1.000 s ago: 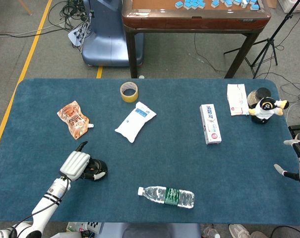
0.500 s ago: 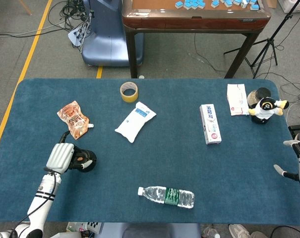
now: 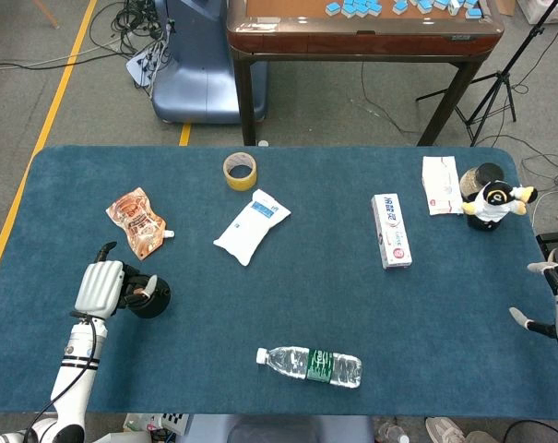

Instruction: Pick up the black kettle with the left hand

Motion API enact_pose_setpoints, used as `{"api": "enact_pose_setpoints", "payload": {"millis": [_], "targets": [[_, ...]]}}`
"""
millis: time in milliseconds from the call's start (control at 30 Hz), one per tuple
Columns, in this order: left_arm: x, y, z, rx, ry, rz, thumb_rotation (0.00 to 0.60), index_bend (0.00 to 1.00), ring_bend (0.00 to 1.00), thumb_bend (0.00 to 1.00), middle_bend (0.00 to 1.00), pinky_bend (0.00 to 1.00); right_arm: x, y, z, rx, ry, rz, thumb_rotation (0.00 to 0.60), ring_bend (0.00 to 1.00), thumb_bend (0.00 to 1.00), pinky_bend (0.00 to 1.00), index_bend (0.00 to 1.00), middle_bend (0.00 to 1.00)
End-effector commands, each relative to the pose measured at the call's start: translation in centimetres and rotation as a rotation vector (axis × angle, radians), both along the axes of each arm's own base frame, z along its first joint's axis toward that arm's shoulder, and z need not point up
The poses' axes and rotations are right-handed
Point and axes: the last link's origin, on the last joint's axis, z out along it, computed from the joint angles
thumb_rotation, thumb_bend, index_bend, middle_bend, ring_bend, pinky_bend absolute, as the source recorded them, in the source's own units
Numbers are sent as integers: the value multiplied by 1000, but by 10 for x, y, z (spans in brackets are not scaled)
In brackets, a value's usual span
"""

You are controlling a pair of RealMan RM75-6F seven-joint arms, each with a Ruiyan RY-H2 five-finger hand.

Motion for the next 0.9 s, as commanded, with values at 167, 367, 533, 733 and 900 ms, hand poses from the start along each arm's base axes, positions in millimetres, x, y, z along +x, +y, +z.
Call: {"api": "enact_pose_setpoints", "payload": {"millis": [167,367,533,733,900], "targets": [[1,1,1,13,-5,-16,395,1000,1000,403,1000,100,0,0,0,0,1,-1,600,136,57,115,295,283],[2,1,2,15,-1,-36,407,1000,1000,453,1000,163,0,0,0,1,1,-2,600,136,58,115,295,283],[3,1,3,5,6,-50,412,1000,1000,461,1000,199,0,1,0,0,2,-6,600,136,57,115,295,283],[4,2,4,-12,17,-69,415,1000,1000,464,1000,281,0,1,1,0,1,-7,600,136,58,115,295,283],[6,3,5,-22,32,-87,419,1000,1000,466,1000,388,0,1,1,3,1,-8,600,132,57,115,295,279]]}}
